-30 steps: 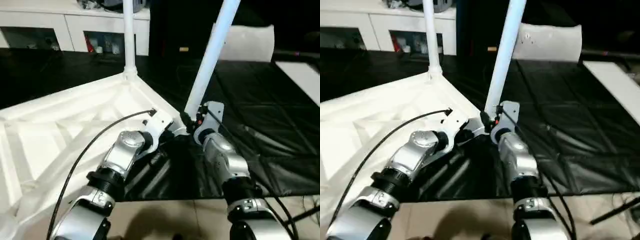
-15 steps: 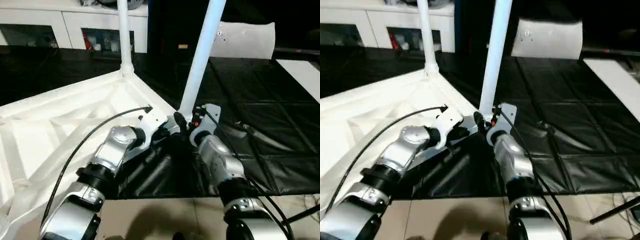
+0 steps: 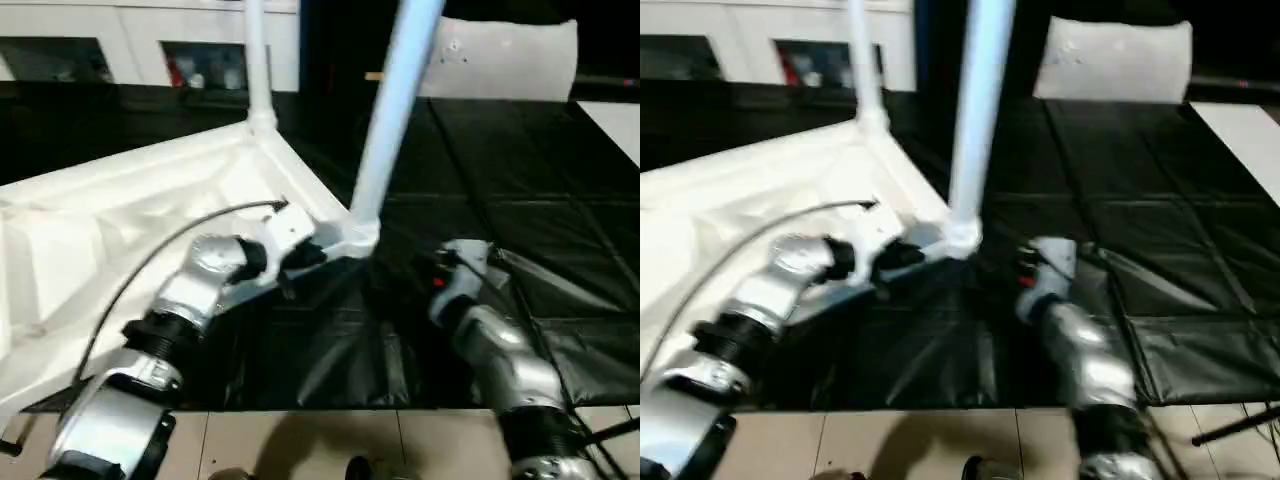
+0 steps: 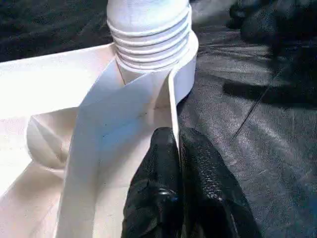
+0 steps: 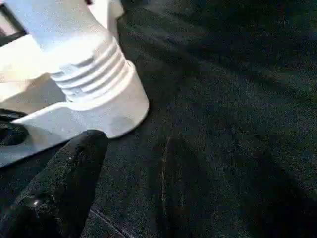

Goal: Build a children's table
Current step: Rotate leg to tighten

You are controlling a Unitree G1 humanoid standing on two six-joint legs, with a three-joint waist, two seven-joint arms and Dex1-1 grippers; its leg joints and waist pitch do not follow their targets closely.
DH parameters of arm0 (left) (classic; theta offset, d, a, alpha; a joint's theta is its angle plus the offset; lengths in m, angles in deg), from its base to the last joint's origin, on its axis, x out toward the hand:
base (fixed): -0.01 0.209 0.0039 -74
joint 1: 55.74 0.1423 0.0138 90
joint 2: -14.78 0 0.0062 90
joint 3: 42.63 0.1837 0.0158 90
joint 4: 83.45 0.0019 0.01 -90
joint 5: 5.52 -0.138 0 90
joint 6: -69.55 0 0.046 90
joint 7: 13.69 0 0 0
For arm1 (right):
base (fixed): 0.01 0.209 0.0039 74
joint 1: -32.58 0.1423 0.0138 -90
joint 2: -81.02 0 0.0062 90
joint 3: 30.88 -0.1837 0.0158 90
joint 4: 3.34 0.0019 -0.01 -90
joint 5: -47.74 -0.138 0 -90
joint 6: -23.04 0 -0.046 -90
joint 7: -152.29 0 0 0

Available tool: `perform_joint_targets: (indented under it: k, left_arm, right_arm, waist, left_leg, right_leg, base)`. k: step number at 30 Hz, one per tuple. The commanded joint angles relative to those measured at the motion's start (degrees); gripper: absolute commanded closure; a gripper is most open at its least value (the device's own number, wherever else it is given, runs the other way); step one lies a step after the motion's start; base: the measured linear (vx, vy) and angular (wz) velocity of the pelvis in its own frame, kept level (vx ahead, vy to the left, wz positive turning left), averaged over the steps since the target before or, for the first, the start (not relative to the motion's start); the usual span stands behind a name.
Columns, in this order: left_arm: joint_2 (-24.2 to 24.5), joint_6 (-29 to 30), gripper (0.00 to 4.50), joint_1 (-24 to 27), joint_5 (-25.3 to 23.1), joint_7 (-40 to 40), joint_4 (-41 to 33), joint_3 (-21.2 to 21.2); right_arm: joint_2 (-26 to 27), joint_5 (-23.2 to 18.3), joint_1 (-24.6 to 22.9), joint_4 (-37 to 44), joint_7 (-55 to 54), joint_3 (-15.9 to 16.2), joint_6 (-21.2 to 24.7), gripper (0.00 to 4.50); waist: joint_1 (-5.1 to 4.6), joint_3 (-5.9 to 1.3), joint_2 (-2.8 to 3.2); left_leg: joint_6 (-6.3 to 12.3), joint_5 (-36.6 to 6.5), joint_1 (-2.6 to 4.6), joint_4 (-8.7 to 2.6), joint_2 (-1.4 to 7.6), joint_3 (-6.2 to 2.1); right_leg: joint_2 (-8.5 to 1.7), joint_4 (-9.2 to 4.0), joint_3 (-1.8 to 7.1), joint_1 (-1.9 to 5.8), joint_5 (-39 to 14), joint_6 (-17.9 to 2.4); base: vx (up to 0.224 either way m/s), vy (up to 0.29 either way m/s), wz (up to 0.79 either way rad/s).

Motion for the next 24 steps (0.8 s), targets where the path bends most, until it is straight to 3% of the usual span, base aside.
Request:
perform_joint_targets:
  k: [1,3,7,11,16,20,22,24]
  left_arm:
    - [1.9,-3.5,4.5,0.7,-1.3,-6.1,2.0,2.5]
    - [2.9,-5.1,4.5,0.7,-1.1,-9.2,2.2,3.2]
    - [4.6,-9.7,4.5,-0.3,-0.1,-15.9,4.6,4.1]
    - [5.8,-13.1,4.5,-1.2,1.0,-21.0,6.2,4.2]
    - [7.7,-16.4,4.5,-2.0,0.5,-24.0,8.7,4.2]
    - [7.5,-15.3,4.5,-1.7,1.7,-23.0,8.4,2.7]
    - [6.5,-11.5,4.5,-1.7,2.3,-19.9,8.3,1.1]
    - [5.8,-8.5,4.06,-1.6,3.4,-19.3,7.9,0.3]
  right_arm:
    - [-1.9,-1.1,-1.4,4.4,3.0,0.8,1.3,0.03]
    - [-3.6,-1.7,-2.2,6.6,5.3,1.6,2.6,0.03]
    - [-9.4,0.8,-2.8,9.4,11.6,4.8,1.1,0.03]
    - [-12.8,1.6,-2.6,10.8,15.9,6.4,1.2,0.03]
    - [-15.4,0.6,-4.0,13.9,19.2,8.8,3.9,0.03]
    - [-16.1,1.8,-4.9,14.6,20.1,10.3,2.4,0.03]
    - [-16.0,1.0,-5.4,15.3,21.1,10.3,3.1,0.03]
    - [-15.9,1.0,-5.6,15.7,21.0,10.3,3.0,0.0]
  waist:
    - [0.52,-4.99,-0.16]
    - [0.45,-4.97,-0.01]
    - [1.14,-4.63,0.07]
    - [1.59,-4.78,-0.14]
    - [1.83,-4.97,-0.49]
    - [2.01,-5.04,-0.53]
    - [2.02,-5.06,-0.58]
    - [2.2,-4.86,-0.64]
  left_leg:
    - [8.37,1.2,-0.98,-2.51,2.4,-0.41]
    - [8.13,0.2,-0.78,-2.54,2.66,-0.38]
    - [5.41,-4.4,-0.36,-2.71,2.68,-0.23]
    - [3.87,-5.0,-0.3,-2.75,2.86,-0.38]
    - [4.79,-3.1,-0.53,-2.47,2.67,-0.41]
    - [3.88,-3.7,-0.5,-2.39,2.76,-0.37]
    - [3.69,-3.9,-0.53,-2.33,2.79,-0.33]
    - [3.51,-4.6,-0.55,-2.29,2.74,-0.38]
  right_leg:
    - [-4.26,-2.42,3.78,4.7,-1.3,-13.5]
    - [-4.2,-2.47,3.71,4.56,-3.2,-13.8]
    - [-4.09,-3.47,3.67,4.44,-11.7,-11.7]
    - [-4.21,-3.2,3.72,4.49,-11.7,-11.6]
    - [-4.17,-2.8,3.73,4.75,-9.5,-11.2]
    - [-4.21,-2.84,3.63,4.62,-11.2,-11.0]
    - [-4.15,-2.7,3.64,4.67,-10.9,-11.2]
    - [-4.19,-2.97,3.59,4.58,-12.6,-10.9]
  base:
    - [0.0,0.0,0.0]
    - [0.0,0.0,0.0]
    - [0.0,0.0,0.0]
    - [0.0,0.0,0.0]
    - [0.0,0.0,0.0]
    - [0.0,0.0,0.0]
    - [0.0,0.0,0.0]
    - [0.0,0.0,0.0]
